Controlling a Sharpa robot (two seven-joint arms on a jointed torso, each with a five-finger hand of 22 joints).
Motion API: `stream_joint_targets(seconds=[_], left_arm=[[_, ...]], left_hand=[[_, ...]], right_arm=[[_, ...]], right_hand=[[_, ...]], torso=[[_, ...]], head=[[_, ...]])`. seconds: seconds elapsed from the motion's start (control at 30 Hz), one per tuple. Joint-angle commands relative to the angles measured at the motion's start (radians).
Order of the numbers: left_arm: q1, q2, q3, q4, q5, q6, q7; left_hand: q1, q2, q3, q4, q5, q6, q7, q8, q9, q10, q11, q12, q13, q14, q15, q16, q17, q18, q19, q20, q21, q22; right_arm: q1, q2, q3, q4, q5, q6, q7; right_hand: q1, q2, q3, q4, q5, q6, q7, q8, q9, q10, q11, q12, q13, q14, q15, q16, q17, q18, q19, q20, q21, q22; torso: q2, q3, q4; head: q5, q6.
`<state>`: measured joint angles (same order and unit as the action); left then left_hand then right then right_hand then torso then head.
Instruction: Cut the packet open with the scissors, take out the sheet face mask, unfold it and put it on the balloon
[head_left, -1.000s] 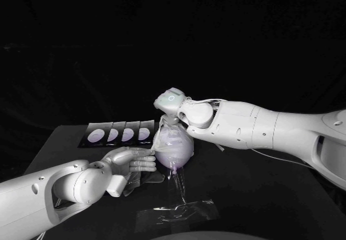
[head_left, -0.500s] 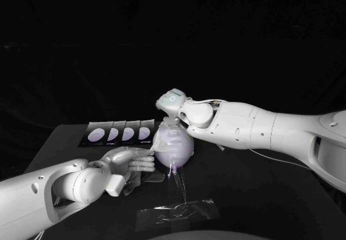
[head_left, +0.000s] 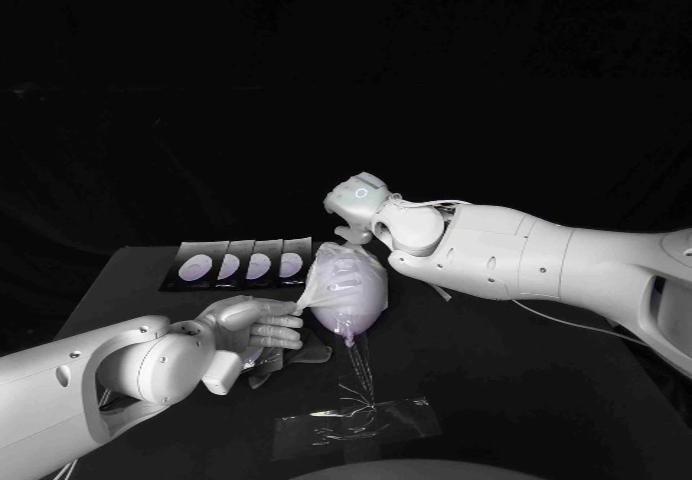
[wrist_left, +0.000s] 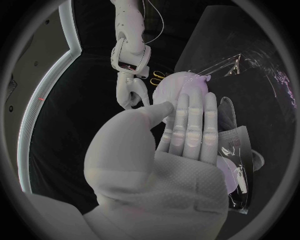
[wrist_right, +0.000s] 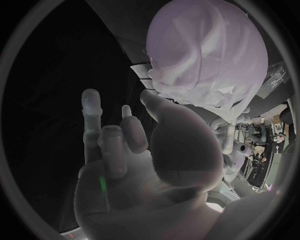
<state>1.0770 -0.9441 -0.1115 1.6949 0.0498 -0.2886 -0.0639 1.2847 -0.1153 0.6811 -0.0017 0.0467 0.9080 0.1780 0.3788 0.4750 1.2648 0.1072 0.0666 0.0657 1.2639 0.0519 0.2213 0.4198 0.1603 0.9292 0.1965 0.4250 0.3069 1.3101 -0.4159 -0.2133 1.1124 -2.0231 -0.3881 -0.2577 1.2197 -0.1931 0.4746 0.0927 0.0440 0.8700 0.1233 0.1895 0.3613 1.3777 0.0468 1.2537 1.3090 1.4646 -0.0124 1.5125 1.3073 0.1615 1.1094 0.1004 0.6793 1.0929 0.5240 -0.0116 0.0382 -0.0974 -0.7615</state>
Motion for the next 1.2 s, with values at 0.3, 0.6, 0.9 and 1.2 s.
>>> stream_joint_targets(seconds=[0.3, 0.6, 0.9, 1.2], left_arm=[[0.001, -0.004, 0.001, -0.016, -0.148, 0.062, -0.089], [0.002, -0.004, 0.001, -0.053, -0.224, 0.062, -0.091], [0.002, 0.008, 0.003, -0.095, -0.247, 0.012, 0.087], [0.004, 0.025, 0.013, -0.127, -0.297, -0.05, 0.243]], left_hand=[[-0.064, -0.081, -0.085, 0.036, 0.003, -0.133, 0.024, -0.035, -0.024, -0.015, 0.016, 0.016, 0.004, 0.033, 0.003, 0.067, 0.041, 0.024, 0.032, 0.009, -0.019, -0.027], [-0.059, -0.098, -0.126, 0.067, 0.003, -0.155, 0.016, -0.01, -0.027, -0.011, 0.009, 0.034, 0.006, 0.022, -0.001, 0.107, 0.069, 0.024, 0.06, 0.008, -0.051, -0.057], [-0.005, -0.08, -0.122, 0.073, 0.003, -0.077, 0.003, 0.029, -0.039, -0.055, 0.009, 0.039, 0.006, -0.076, 0.009, 0.107, 0.079, 0.02, 0.052, 0.018, -0.089, -0.086], [0.008, -0.103, -0.157, 0.083, 0.002, -0.092, 0.032, 0.005, -0.071, -0.115, 0.036, 0.057, 0.011, -0.167, 0.036, 0.129, 0.094, 0.014, 0.02, 0.038, -0.127, -0.11]], right_arm=[[0.012, -0.115, 0.006, 0.127, 0.066, -0.171, -0.04], [0.026, -0.249, 0.014, 0.248, 0.265, -0.303, 0.015], [0.036, -0.416, 0.013, 0.365, 0.761, -0.353, 0.142], [0.0, -0.517, 0.01, 0.442, 1.103, -0.334, 0.24]], right_hand=[[-0.002, -0.005, -0.014, 0.026, 0.004, 0.014, 0.001, 0.004, 0.0, 0.001, 0.002, -0.004, 0.006, 0.045, 0.007, 0.0, 0.13, 0.003, 0.007, 0.002, -0.007, -0.002], [0.018, -0.003, -0.024, 0.05, 0.004, 0.05, 0.014, 0.015, 0.002, 0.025, 0.011, 0.027, 0.026, 0.063, 0.011, 0.015, 0.162, -0.011, 0.062, -0.001, 0.073, 0.045], [0.065, 0.024, -0.005, 0.056, 0.005, 0.106, 0.016, 0.034, 0.006, 0.072, 0.01, 0.095, 0.076, 0.089, 0.008, 0.04, 0.217, -0.032, 0.147, -0.004, 0.201, 0.116], [0.078, 0.032, -0.005, 0.061, 0.006, 0.118, 0.009, 0.035, 0.003, 0.115, 0.004, 0.17, 0.137, 0.106, -0.001, 0.058, 0.263, -0.046, 0.195, -0.006, 0.281, 0.162]], torso=[[0.0, 0.0022, -0.0022], [-0.001, 0.0024, -0.0019], [0.002, 0.0005, -0.0029], [0.005, 0.0051, -0.0055]], head=[[0.003, -0.009], [0.001, -0.015], [-0.009, -0.009], [-0.02, 0.001]])
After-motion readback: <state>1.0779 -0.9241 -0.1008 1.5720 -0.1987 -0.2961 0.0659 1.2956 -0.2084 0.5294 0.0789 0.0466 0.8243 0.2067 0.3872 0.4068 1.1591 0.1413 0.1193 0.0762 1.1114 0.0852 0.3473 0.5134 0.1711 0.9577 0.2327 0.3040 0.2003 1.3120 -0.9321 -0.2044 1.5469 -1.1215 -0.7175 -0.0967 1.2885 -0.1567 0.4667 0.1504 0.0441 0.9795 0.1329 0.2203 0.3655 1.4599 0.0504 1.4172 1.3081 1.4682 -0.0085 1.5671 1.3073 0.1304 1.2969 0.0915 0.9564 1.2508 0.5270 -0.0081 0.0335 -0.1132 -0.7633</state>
